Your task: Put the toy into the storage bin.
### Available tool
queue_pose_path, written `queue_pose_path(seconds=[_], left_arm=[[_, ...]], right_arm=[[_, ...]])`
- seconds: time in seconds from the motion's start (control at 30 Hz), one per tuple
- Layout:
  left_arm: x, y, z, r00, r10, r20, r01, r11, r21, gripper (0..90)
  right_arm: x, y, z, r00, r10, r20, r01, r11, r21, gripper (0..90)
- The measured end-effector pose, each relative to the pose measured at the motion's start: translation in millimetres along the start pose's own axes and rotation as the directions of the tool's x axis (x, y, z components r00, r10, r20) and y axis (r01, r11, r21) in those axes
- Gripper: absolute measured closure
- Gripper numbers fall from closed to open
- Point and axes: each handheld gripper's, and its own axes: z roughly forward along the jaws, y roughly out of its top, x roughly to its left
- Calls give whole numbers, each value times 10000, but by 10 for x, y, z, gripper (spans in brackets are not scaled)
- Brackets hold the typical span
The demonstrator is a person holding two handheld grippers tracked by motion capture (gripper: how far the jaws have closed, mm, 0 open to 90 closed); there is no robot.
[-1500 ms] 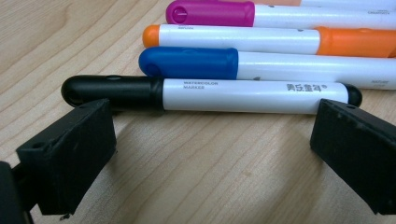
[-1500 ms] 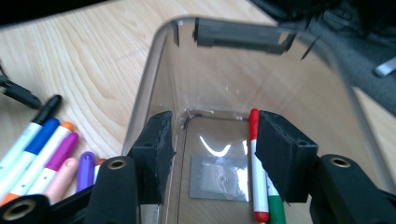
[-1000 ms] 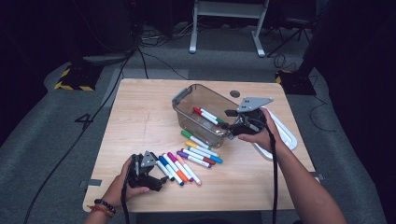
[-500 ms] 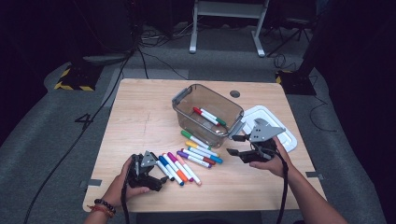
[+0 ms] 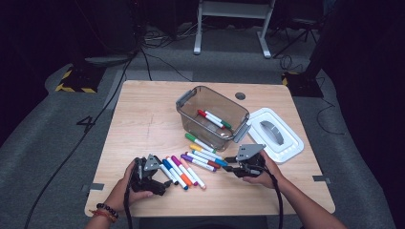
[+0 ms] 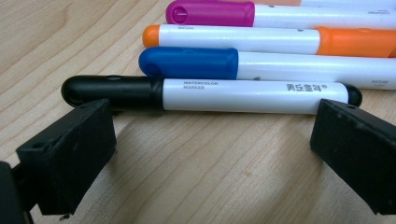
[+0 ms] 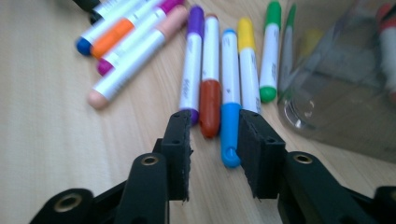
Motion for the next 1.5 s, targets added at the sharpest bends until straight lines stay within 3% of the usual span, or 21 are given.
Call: queue_pose_path(seconds=[0.17, 0.43, 0.67, 0.8, 0.93, 1.13, 1.23, 1.5], left_arm=[[0, 0, 0, 10000, 2, 0, -2, 10000, 2, 5], [0, 0, 0, 10000, 2, -1, -2, 10000, 1, 5], [0, 1, -1, 10000, 6, 3, -6, 10000, 15, 5], [0, 1, -1, 10000, 4, 2, -4, 10000, 16, 5], [-2, -1, -1, 10000, -23, -8, 23, 10000, 11, 5], [-4, -3, -3, 10000, -29, -25, 29, 10000, -5, 5], [-3, -3, -3, 10000, -30, -23, 30, 10000, -3, 5], [-3, -3, -2, 10000, -29, -18, 29, 10000, -5, 5]], right_arm=[[-89, -85, 162, 9998, 166, 121, -170, 9993, 321, 705], [-124, -78, 376, 9993, -199, 311, 174, 9965, 812, 722], [-144, -67, 399, 10000, 25, 17, -27, 9966, 825, 731], [-192, -97, 371, 9973, 552, -493, -506, 9947, 900, 733], [-183, -136, 295, 9950, 622, -777, -529, 9917, 1170, 730], [-122, -246, 141, 9946, 720, -741, -608, 9877, 1438, 733], [-85, -321, 23, 9972, 465, -591, -356, 9841, 1741, 728], [-54, -503, -198, 9971, 486, -589, -361, 9797, 1972, 714]])
